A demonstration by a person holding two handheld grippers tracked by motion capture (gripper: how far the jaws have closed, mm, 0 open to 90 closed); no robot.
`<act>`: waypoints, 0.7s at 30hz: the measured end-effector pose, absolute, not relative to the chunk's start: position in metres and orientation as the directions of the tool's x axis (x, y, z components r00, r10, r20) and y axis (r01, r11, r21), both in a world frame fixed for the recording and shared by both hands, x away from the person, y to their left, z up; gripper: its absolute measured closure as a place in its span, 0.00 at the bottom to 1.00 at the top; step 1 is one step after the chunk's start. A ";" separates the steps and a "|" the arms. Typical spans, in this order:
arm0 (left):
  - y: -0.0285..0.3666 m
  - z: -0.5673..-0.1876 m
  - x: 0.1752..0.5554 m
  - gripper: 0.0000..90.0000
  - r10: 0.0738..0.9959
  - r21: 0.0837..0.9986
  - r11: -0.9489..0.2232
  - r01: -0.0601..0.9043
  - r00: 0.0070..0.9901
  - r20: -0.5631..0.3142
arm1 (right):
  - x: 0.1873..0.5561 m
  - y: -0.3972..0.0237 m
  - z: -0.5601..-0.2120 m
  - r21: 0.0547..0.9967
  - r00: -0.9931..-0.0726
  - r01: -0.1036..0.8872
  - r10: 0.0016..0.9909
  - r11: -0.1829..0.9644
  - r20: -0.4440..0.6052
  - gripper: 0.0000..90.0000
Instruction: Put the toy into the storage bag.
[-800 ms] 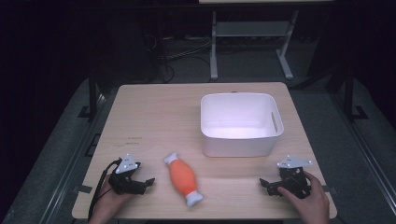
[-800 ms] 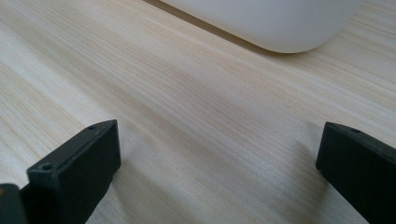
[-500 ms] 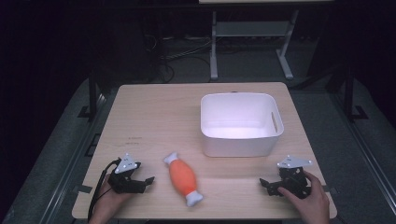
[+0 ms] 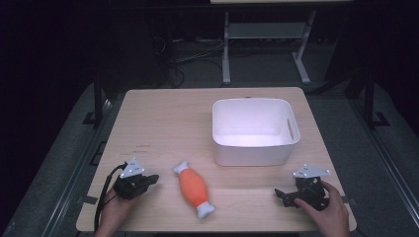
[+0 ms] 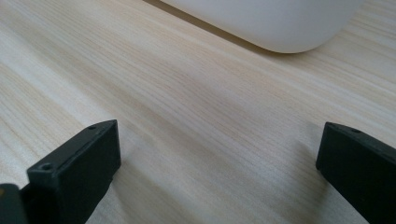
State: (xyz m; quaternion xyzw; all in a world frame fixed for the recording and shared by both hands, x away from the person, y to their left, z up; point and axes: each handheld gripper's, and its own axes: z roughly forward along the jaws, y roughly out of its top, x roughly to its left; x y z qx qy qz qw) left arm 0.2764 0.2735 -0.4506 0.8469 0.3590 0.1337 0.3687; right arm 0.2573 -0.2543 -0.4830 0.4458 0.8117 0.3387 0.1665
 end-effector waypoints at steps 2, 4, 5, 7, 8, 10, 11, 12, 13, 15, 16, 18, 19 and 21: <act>0.271 -0.450 0.279 1.00 0.705 0.717 -0.475 0.510 0.708 -0.037 | 0.257 -0.254 -0.483 0.698 -0.547 0.611 0.837 0.373 0.032 0.00; 0.268 -0.449 0.282 1.00 0.704 0.717 -0.473 0.512 0.709 -0.041 | 0.257 -0.254 -0.483 0.698 -0.547 0.611 0.837 0.373 0.032 0.00; 0.267 -0.449 0.284 1.00 0.702 0.717 -0.476 0.510 0.711 -0.039 | 0.257 -0.254 -0.483 0.698 -0.547 0.611 0.837 0.373 0.032 0.00; 0.266 -0.449 0.287 1.00 0.701 0.720 -0.473 0.509 0.712 -0.042 | 0.257 -0.254 -0.483 0.699 -0.547 0.610 0.836 0.373 0.031 0.00; 0.265 -0.449 0.289 1.00 0.700 0.719 -0.473 0.509 0.712 -0.044 | 0.257 -0.254 -0.483 0.698 -0.547 0.611 0.836 0.373 0.031 0.00; 0.264 -0.449 0.293 1.00 0.702 0.722 -0.466 0.511 0.710 -0.049 | 0.257 -0.254 -0.483 0.698 -0.547 0.611 0.837 0.373 0.032 0.00; 0.262 -0.449 0.295 1.00 0.706 0.725 -0.459 0.513 0.707 -0.053 | 0.257 -0.254 -0.483 0.699 -0.547 0.610 0.836 0.373 0.031 0.00; 0.262 -0.449 0.295 1.00 0.706 0.725 -0.459 0.513 0.707 -0.053 | 0.257 -0.254 -0.483 0.698 -0.547 0.611 0.836 0.373 0.032 0.00; 0.261 -0.448 0.300 1.00 0.703 0.725 -0.465 0.508 0.710 -0.046 | 0.257 -0.254 -0.483 0.698 -0.547 0.611 0.837 0.373 0.032 0.00; 0.259 -0.448 0.303 1.00 0.704 0.727 -0.463 0.507 0.708 -0.046 | 0.257 -0.254 -0.483 0.698 -0.547 0.611 0.837 0.373 0.032 0.00; 0.259 -0.448 0.303 1.00 0.704 0.727 -0.463 0.507 0.708 -0.046 | 0.257 -0.254 -0.483 0.698 -0.547 0.611 0.837 0.373 0.032 0.00; 0.257 -0.449 0.308 1.00 0.704 0.727 -0.461 0.509 0.708 -0.049 | 0.257 -0.254 -0.483 0.699 -0.547 0.611 0.836 0.373 0.032 0.00; 0.255 -0.449 0.310 1.00 0.704 0.726 -0.462 0.509 0.708 -0.048 | 0.257 -0.254 -0.483 0.698 -0.547 0.611 0.837 0.373 0.032 0.00; 0.251 -0.450 0.313 1.00 0.699 0.726 -0.470 0.503 0.714 -0.041 | 0.257 -0.254 -0.483 0.698 -0.547 0.611 0.837 0.373 0.032 0.00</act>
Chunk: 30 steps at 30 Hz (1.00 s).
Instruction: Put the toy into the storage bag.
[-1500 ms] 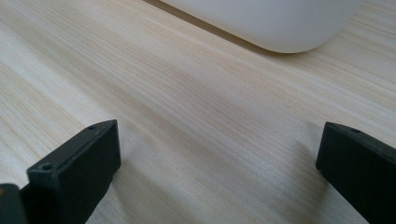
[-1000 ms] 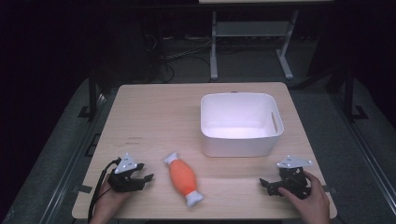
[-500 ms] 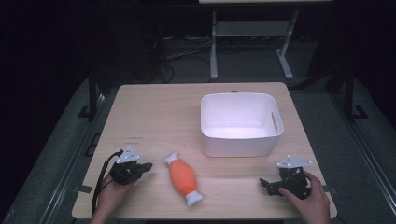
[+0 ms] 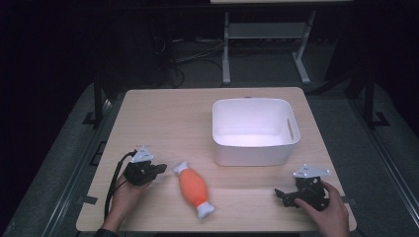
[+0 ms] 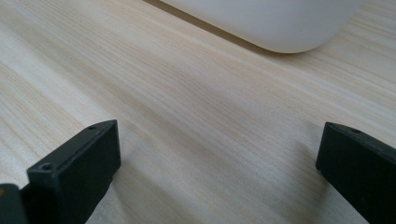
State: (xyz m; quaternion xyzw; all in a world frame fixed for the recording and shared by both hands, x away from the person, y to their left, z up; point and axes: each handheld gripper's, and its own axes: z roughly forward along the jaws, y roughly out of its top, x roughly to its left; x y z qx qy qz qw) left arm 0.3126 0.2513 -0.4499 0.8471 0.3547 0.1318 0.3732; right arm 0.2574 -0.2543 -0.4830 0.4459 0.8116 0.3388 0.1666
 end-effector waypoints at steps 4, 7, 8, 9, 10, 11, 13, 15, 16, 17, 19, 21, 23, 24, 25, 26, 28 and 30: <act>0.243 -0.451 0.318 0.99 0.692 0.720 -0.482 0.499 0.721 -0.036 | 0.257 -0.254 -0.483 0.698 -0.547 0.611 0.837 0.373 0.032 0.00; 0.239 -0.452 0.321 1.00 0.688 0.719 -0.489 0.494 0.725 -0.030 | 0.257 -0.254 -0.483 0.699 -0.547 0.611 0.836 0.373 0.032 0.00; 0.238 -0.453 0.321 1.00 0.690 0.720 -0.486 0.495 0.723 -0.032 | 0.257 -0.254 -0.483 0.698 -0.547 0.611 0.837 0.373 0.032 0.00; 0.237 -0.453 0.322 0.99 0.689 0.717 -0.492 0.495 0.724 -0.027 | 0.257 -0.254 -0.483 0.699 -0.547 0.611 0.837 0.373 0.032 0.00; 0.236 -0.453 0.323 0.99 0.691 0.718 -0.487 0.497 0.722 -0.031 | 0.257 -0.254 -0.483 0.698 -0.547 0.611 0.837 0.373 0.032 0.00; 0.236 -0.453 0.323 0.99 0.691 0.718 -0.487 0.497 0.722 -0.031 | 0.257 -0.254 -0.483 0.699 -0.547 0.610 0.836 0.373 0.031 0.00; 0.232 -0.453 0.325 0.99 0.688 0.716 -0.497 0.490 0.725 -0.018 | 0.257 -0.254 -0.483 0.699 -0.547 0.610 0.836 0.373 0.031 0.00; 0.230 -0.452 0.326 0.99 0.683 0.718 -0.497 0.486 0.730 -0.021 | 0.257 -0.254 -0.483 0.699 -0.547 0.611 0.837 0.373 0.032 0.00; 0.228 -0.451 0.327 0.99 0.683 0.718 -0.498 0.486 0.730 -0.020 | 0.257 -0.254 -0.483 0.698 -0.547 0.611 0.836 0.373 0.032 0.00; 0.227 -0.451 0.327 0.99 0.681 0.720 -0.499 0.483 0.732 -0.019 | 0.257 -0.254 -0.483 0.699 -0.548 0.610 0.836 0.373 0.031 0.00; 0.224 -0.451 0.328 0.99 0.679 0.718 -0.506 0.478 0.734 -0.010 | 0.257 -0.254 -0.483 0.699 -0.547 0.610 0.836 0.373 0.031 0.00; 0.223 -0.451 0.330 0.99 0.676 0.715 -0.512 0.476 0.737 -0.006 | 0.257 -0.254 -0.483 0.699 -0.547 0.610 0.836 0.373 0.031 0.00; 0.220 -0.451 0.331 0.99 0.676 0.716 -0.508 0.478 0.737 -0.012 | 0.257 -0.254 -0.483 0.698 -0.547 0.611 0.837 0.373 0.032 0.00; 0.219 -0.451 0.332 0.99 0.673 0.717 -0.510 0.476 0.739 -0.012 | 0.257 -0.254 -0.483 0.699 -0.547 0.611 0.836 0.373 0.032 0.00; 0.218 -0.451 0.333 0.99 0.670 0.717 -0.513 0.472 0.742 -0.009 | 0.257 -0.254 -0.483 0.698 -0.547 0.611 0.837 0.373 0.032 0.00; 0.217 -0.451 0.333 0.99 0.668 0.714 -0.517 0.471 0.745 -0.008 | 0.257 -0.254 -0.483 0.699 -0.547 0.611 0.836 0.373 0.032 0.00; 0.214 -0.450 0.335 0.99 0.665 0.720 -0.514 0.465 0.747 -0.008 | 0.257 -0.254 -0.483 0.699 -0.547 0.611 0.836 0.373 0.032 0.00; 0.211 -0.450 0.337 0.99 0.659 0.719 -0.521 0.461 0.752 -0.004 | 0.257 -0.254 -0.483 0.699 -0.547 0.610 0.836 0.373 0.031 0.00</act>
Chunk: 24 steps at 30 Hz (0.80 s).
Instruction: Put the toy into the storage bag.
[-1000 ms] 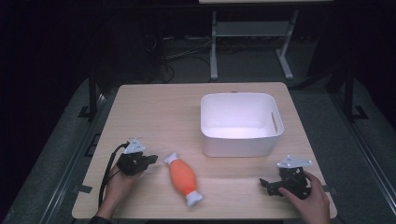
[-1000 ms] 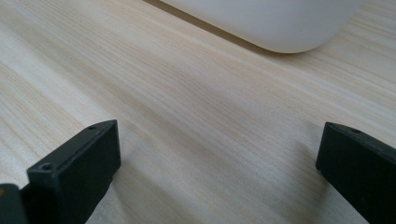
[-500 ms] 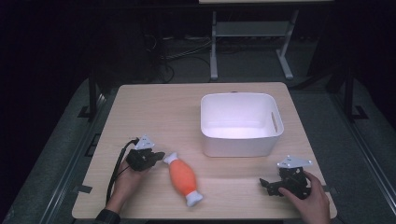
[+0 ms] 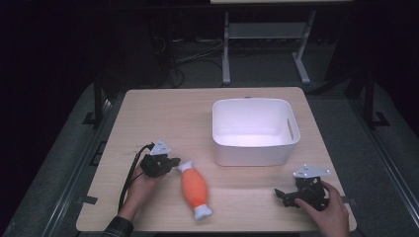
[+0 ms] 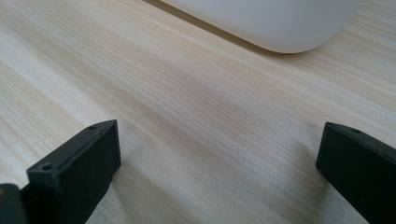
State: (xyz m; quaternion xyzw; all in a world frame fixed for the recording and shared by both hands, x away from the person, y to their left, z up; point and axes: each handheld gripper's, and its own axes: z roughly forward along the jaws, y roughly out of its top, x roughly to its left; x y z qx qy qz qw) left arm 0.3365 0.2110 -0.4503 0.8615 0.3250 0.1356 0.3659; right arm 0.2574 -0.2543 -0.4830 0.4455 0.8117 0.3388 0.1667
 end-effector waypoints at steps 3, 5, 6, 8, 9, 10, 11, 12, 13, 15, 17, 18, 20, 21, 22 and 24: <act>0.206 -0.449 0.339 0.99 0.650 0.723 -0.522 0.454 0.760 -0.008 | 0.257 -0.254 -0.483 0.698 -0.547 0.611 0.836 0.373 0.032 0.00; 0.202 -0.449 0.341 0.99 0.644 0.724 -0.524 0.448 0.765 -0.007 | 0.257 -0.254 -0.483 0.698 -0.547 0.611 0.837 0.373 0.032 0.00; 0.200 -0.449 0.342 0.99 0.641 0.723 -0.527 0.447 0.767 -0.007 | 0.257 -0.254 -0.483 0.698 -0.547 0.611 0.837 0.373 0.032 0.00; 0.196 -0.449 0.344 0.99 0.637 0.723 -0.530 0.443 0.771 -0.007 | 0.257 -0.254 -0.483 0.699 -0.548 0.610 0.836 0.374 0.031 0.00; 0.194 -0.449 0.345 0.99 0.632 0.722 -0.533 0.441 0.775 -0.007 | 0.257 -0.254 -0.483 0.698 -0.547 0.611 0.837 0.373 0.032 0.00; 0.192 -0.449 0.346 0.99 0.629 0.725 -0.533 0.436 0.777 -0.005 | 0.257 -0.254 -0.483 0.698 -0.547 0.611 0.837 0.372 0.032 0.00; 0.192 -0.449 0.346 0.99 0.629 0.725 -0.533 0.436 0.777 -0.005 | 0.257 -0.254 -0.483 0.698 -0.547 0.611 0.837 0.372 0.032 0.00; 0.189 -0.450 0.348 0.99 0.624 0.725 -0.533 0.436 0.781 -0.011 | 0.257 -0.254 -0.483 0.698 -0.547 0.611 0.837 0.372 0.032 0.00; 0.187 -0.450 0.348 0.99 0.622 0.726 -0.533 0.433 0.783 -0.010 | 0.257 -0.254 -0.483 0.699 -0.547 0.611 0.836 0.373 0.032 0.00; 0.185 -0.451 0.349 0.99 0.618 0.726 -0.536 0.432 0.786 -0.011 | 0.257 -0.254 -0.483 0.699 -0.547 0.610 0.836 0.373 0.031 0.00; 0.181 -0.451 0.351 0.99 0.610 0.723 -0.541 0.429 0.792 -0.013 | 0.257 -0.254 -0.483 0.698 -0.547 0.611 0.837 0.373 0.032 0.00; 0.180 -0.450 0.351 0.99 0.606 0.723 -0.543 0.427 0.795 -0.015 | 0.257 -0.254 -0.483 0.699 -0.547 0.610 0.836 0.373 0.031 0.00; 0.177 -0.450 0.353 0.99 0.600 0.724 -0.546 0.422 0.800 -0.013 | 0.257 -0.254 -0.483 0.698 -0.547 0.611 0.837 0.373 0.032 0.00; 0.177 -0.450 0.353 0.99 0.600 0.724 -0.546 0.422 0.800 -0.013 | 0.257 -0.254 -0.483 0.698 -0.547 0.611 0.837 0.373 0.032 0.00; 0.174 -0.450 0.353 0.99 0.596 0.722 -0.549 0.421 0.803 -0.015 | 0.257 -0.254 -0.483 0.698 -0.547 0.611 0.837 0.373 0.032 0.00; 0.172 -0.450 0.354 0.99 0.589 0.720 -0.554 0.418 0.808 -0.016 | 0.257 -0.254 -0.483 0.698 -0.547 0.611 0.837 0.373 0.032 0.00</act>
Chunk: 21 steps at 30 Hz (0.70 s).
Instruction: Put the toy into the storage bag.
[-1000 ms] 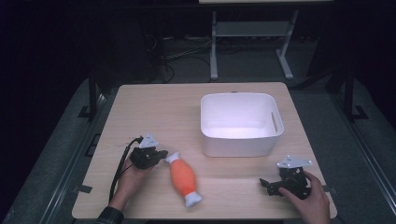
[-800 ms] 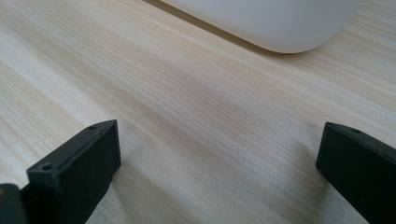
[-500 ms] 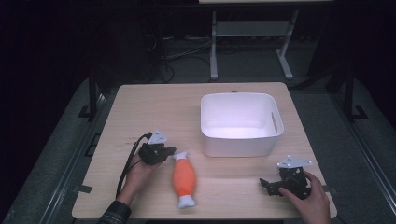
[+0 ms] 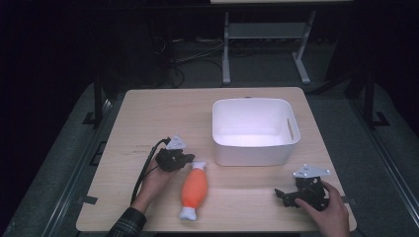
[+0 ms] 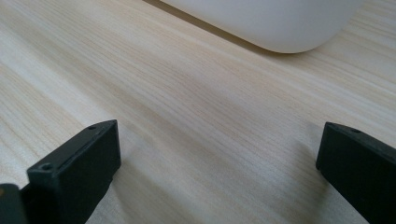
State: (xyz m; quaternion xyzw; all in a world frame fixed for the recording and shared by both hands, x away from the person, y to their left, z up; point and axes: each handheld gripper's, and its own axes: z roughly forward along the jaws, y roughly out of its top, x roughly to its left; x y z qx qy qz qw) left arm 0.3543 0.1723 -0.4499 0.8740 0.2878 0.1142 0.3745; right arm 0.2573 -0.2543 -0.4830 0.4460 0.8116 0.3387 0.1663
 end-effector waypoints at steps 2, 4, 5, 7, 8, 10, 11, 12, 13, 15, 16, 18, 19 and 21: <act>0.170 -0.450 0.355 0.99 0.584 0.721 -0.554 0.417 0.811 -0.021 | 0.257 -0.254 -0.483 0.698 -0.547 0.611 0.837 0.373 0.032 0.00; 0.167 -0.449 0.355 0.99 0.578 0.720 -0.557 0.415 0.816 -0.023 | 0.257 -0.254 -0.483 0.698 -0.547 0.611 0.836 0.373 0.032 0.00; 0.165 -0.449 0.355 0.99 0.574 0.720 -0.559 0.411 0.818 -0.021 | 0.257 -0.254 -0.483 0.698 -0.547 0.611 0.836 0.373 0.032 0.00; 0.162 -0.449 0.355 0.99 0.565 0.723 -0.561 0.403 0.825 -0.022 | 0.257 -0.254 -0.483 0.699 -0.547 0.610 0.836 0.373 0.031 0.00; 0.160 -0.449 0.355 0.99 0.560 0.720 -0.564 0.403 0.828 -0.024 | 0.257 -0.254 -0.483 0.698 -0.547 0.611 0.836 0.373 0.032 0.00; 0.156 -0.450 0.354 0.99 0.554 0.720 -0.566 0.400 0.832 -0.027 | 0.257 -0.254 -0.483 0.698 -0.547 0.611 0.837 0.373 0.032 0.00; 0.156 -0.450 0.354 0.99 0.554 0.720 -0.566 0.400 0.832 -0.027 | 0.257 -0.254 -0.483 0.698 -0.547 0.611 0.837 0.373 0.032 0.00; 0.154 -0.450 0.354 0.99 0.544 0.717 -0.574 0.396 0.839 -0.028 | 0.257 -0.254 -0.483 0.698 -0.547 0.611 0.837 0.373 0.032 0.00; 0.152 -0.450 0.353 0.99 0.540 0.717 -0.576 0.393 0.841 -0.028 | 0.257 -0.254 -0.483 0.699 -0.548 0.610 0.836 0.373 0.031 0.00; 0.151 -0.450 0.353 0.99 0.538 0.719 -0.575 0.391 0.842 -0.028 | 0.257 -0.254 -0.483 0.699 -0.547 0.611 0.836 0.373 0.032 0.00; 0.149 -0.449 0.352 0.99 0.531 0.717 -0.579 0.389 0.847 -0.030 | 0.257 -0.254 -0.483 0.699 -0.547 0.611 0.836 0.373 0.032 0.00; 0.147 -0.449 0.351 0.99 0.520 0.715 -0.585 0.383 0.854 -0.031 | 0.257 -0.254 -0.483 0.699 -0.547 0.610 0.836 0.373 0.031 0.00; 0.146 -0.449 0.350 0.99 0.516 0.714 -0.588 0.380 0.856 -0.031 | 0.257 -0.254 -0.483 0.698 -0.547 0.611 0.837 0.373 0.032 0.00; 0.145 -0.449 0.350 0.99 0.513 0.711 -0.591 0.382 0.857 -0.034 | 0.257 -0.254 -0.483 0.698 -0.547 0.611 0.837 0.373 0.032 0.00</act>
